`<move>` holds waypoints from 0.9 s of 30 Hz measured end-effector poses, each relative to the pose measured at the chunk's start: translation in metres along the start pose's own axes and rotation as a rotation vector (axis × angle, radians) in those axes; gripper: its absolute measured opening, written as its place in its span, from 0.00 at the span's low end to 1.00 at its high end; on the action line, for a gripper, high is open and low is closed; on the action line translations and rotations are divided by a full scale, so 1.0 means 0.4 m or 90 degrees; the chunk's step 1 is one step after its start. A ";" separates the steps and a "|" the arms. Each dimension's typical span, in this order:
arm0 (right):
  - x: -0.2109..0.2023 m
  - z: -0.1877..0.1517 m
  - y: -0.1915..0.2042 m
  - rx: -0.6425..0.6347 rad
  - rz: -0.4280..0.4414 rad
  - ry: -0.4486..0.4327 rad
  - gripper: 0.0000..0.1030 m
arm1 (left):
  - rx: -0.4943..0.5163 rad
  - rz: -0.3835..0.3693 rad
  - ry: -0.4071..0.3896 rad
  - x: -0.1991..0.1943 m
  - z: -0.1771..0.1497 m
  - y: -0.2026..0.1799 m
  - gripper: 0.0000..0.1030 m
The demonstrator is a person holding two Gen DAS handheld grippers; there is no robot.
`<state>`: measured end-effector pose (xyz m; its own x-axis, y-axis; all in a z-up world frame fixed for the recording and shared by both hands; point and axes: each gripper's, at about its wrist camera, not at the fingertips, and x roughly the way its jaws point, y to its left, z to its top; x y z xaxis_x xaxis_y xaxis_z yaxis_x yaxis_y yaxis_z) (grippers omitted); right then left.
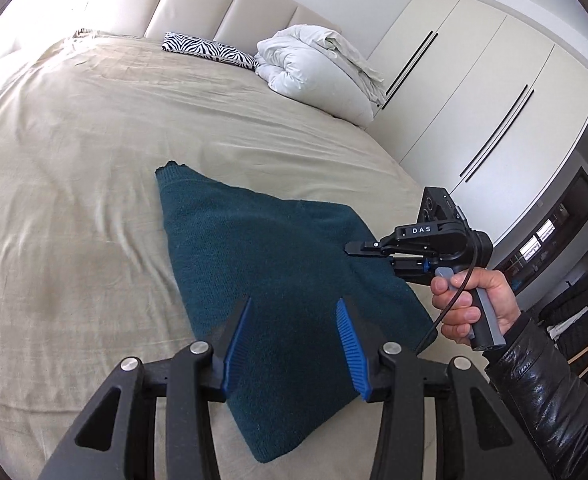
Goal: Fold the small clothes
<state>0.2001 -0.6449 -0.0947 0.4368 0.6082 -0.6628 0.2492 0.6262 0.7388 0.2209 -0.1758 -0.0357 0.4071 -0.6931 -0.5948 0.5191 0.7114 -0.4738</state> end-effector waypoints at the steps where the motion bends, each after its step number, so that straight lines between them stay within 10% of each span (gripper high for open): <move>1: -0.005 -0.001 -0.015 0.004 -0.001 -0.001 0.10 | 0.001 0.001 0.006 0.023 0.008 -0.004 0.45; 11: -0.073 -0.058 -0.070 0.048 0.027 -0.032 0.20 | 0.005 0.046 0.057 0.137 -0.029 0.002 0.45; 16: -0.128 -0.155 -0.015 0.002 -0.002 -0.044 0.52 | 0.016 0.059 0.060 0.147 -0.035 -0.012 0.46; 27: -0.148 -0.299 -0.100 0.021 -0.033 -0.057 0.17 | 0.055 0.094 0.091 0.172 -0.061 -0.028 0.46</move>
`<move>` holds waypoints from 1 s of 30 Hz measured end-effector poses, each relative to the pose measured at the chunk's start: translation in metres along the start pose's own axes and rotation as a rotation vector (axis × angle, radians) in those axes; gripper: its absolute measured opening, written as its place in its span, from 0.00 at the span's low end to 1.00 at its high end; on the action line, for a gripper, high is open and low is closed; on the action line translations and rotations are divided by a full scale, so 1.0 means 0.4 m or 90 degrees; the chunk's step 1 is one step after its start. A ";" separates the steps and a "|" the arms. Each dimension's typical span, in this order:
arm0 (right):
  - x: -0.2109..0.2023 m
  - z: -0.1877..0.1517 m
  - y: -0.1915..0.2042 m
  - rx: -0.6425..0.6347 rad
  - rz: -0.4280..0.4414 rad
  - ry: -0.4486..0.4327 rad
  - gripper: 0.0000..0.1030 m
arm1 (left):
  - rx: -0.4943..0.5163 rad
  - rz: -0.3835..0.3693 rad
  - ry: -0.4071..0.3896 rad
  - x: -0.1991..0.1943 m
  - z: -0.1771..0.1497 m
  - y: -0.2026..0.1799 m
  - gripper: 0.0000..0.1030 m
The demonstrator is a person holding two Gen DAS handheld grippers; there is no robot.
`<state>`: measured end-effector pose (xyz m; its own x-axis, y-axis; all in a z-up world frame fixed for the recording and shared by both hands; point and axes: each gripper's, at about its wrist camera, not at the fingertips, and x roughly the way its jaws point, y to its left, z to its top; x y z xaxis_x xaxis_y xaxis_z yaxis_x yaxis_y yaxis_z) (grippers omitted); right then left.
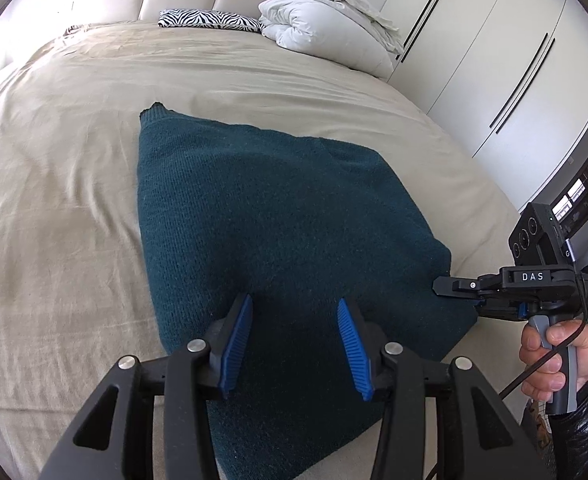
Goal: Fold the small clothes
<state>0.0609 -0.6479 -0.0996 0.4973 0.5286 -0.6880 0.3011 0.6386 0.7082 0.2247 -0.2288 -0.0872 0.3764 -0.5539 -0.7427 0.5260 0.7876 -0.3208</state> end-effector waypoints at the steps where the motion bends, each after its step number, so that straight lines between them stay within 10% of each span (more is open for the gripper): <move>1: 0.029 -0.005 0.002 0.006 0.001 0.000 0.16 | 0.011 0.009 0.003 0.007 -0.002 -0.005 0.46; 4: 0.082 -0.026 -0.045 0.063 0.068 0.005 0.13 | 0.036 0.029 0.008 0.012 -0.008 -0.017 0.45; 12: -0.117 -0.021 0.055 -0.002 0.020 -0.096 0.19 | 0.056 0.051 0.024 0.024 -0.004 -0.032 0.45; 19: -0.057 0.027 0.086 -0.009 0.102 -0.040 0.19 | 0.065 0.063 0.032 0.036 -0.003 -0.042 0.45; 24: -0.009 0.017 0.002 0.036 0.130 -0.030 0.01 | 0.073 0.068 0.034 0.042 -0.007 -0.045 0.45; 30: -0.055 -0.063 0.080 -0.014 0.137 -0.062 0.11 | 0.073 0.072 0.035 0.045 -0.007 -0.045 0.45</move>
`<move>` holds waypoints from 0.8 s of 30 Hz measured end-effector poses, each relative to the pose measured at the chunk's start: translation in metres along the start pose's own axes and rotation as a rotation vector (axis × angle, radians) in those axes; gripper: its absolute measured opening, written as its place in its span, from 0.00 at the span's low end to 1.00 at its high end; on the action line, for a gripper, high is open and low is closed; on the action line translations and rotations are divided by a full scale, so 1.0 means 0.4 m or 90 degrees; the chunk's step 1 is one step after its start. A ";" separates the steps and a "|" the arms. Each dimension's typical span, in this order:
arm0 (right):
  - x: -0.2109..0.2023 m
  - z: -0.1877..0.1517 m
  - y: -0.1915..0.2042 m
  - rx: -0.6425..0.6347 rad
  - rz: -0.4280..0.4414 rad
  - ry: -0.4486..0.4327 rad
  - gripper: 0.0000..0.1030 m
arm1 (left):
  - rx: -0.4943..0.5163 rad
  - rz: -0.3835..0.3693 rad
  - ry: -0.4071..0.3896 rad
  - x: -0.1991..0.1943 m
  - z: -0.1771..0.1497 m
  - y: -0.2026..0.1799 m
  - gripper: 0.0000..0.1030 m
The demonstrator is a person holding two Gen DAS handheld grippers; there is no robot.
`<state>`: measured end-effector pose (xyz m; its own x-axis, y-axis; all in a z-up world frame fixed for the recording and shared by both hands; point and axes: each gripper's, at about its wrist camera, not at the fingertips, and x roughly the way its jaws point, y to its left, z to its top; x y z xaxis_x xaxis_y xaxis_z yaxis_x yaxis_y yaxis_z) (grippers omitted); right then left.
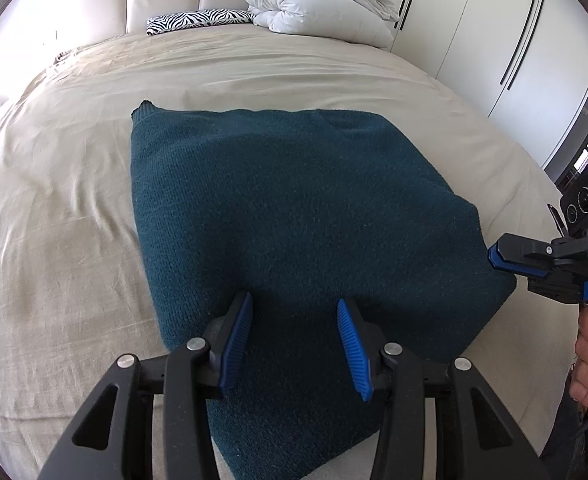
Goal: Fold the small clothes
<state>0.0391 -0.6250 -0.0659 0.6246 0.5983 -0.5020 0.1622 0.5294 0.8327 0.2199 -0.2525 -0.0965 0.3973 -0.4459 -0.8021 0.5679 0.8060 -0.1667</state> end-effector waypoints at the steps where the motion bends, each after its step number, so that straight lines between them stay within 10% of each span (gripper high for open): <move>1: 0.000 -0.011 0.012 -0.007 0.008 0.001 0.11 | 0.001 0.001 0.000 0.000 0.000 -0.001 0.45; 8: 0.063 -0.059 -0.078 0.044 -0.022 0.039 0.05 | -0.001 -0.010 -0.002 -0.016 -0.002 0.007 0.45; 16: 0.031 0.033 0.083 -0.068 -0.009 0.000 0.09 | -0.035 -0.004 -0.071 -0.113 0.091 0.065 0.46; 21: 0.142 0.162 0.141 -0.089 0.027 0.015 0.55 | -0.021 0.029 -0.015 0.002 0.163 0.093 0.45; 24: 0.238 0.205 0.076 -0.052 -0.046 0.027 0.50 | -0.011 0.042 -0.001 0.063 0.171 0.101 0.47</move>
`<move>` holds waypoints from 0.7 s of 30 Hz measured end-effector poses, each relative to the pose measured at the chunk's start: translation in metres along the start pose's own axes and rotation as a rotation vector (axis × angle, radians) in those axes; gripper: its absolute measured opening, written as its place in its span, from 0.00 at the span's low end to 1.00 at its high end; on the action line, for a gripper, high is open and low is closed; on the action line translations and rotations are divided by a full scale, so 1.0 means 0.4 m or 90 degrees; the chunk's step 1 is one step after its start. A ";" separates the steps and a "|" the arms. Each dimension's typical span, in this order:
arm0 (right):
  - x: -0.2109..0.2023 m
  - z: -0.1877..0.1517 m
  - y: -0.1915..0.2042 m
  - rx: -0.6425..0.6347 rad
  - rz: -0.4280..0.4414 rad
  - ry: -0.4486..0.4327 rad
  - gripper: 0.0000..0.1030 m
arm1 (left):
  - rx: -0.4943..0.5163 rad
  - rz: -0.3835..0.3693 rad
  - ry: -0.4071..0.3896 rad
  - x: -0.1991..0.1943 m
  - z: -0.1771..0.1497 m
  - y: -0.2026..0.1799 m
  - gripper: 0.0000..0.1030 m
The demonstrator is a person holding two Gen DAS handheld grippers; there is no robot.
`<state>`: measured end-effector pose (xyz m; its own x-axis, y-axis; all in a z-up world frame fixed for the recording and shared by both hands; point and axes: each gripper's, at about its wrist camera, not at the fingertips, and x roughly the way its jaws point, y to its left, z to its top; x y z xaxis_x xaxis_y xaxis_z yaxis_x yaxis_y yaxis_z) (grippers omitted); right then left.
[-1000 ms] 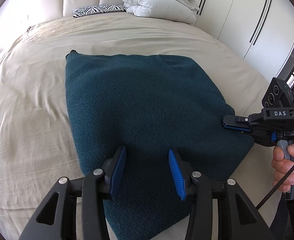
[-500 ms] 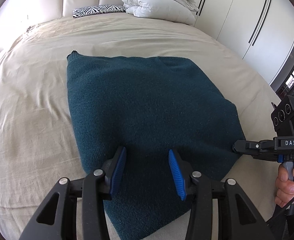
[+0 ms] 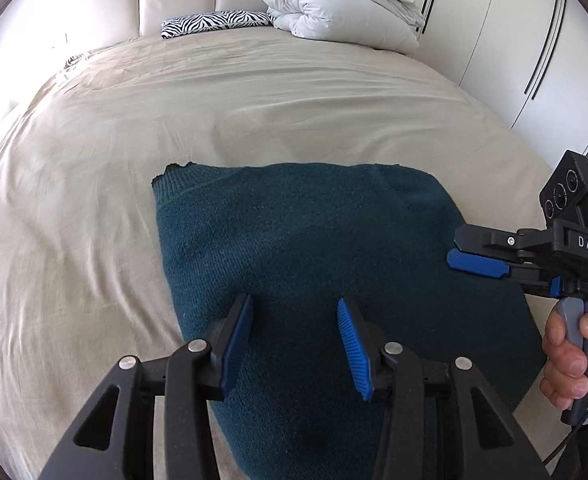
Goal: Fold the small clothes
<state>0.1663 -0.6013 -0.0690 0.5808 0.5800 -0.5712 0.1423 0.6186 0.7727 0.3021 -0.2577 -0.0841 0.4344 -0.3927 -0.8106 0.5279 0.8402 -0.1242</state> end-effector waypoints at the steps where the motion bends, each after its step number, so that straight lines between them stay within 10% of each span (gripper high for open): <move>1: 0.017 0.014 -0.027 0.009 0.013 -0.012 0.41 | -0.001 -0.001 -0.003 0.006 0.002 -0.001 0.47; 4: 0.015 0.037 -0.075 0.052 0.027 -0.025 0.26 | 0.000 -0.008 -0.007 0.009 -0.002 0.006 0.47; 13: 0.066 0.166 0.038 0.008 0.015 -0.002 0.51 | -0.015 -0.023 -0.014 0.018 -0.006 0.011 0.48; 21: 0.137 0.224 -0.100 0.104 0.044 -0.007 0.28 | -0.020 -0.023 -0.034 0.007 -0.023 0.007 0.48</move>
<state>0.2643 -0.6418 -0.1064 0.6019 0.6116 -0.5135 0.2305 0.4826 0.8450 0.2981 -0.2531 -0.0921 0.4546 -0.4420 -0.7733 0.5209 0.8362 -0.1716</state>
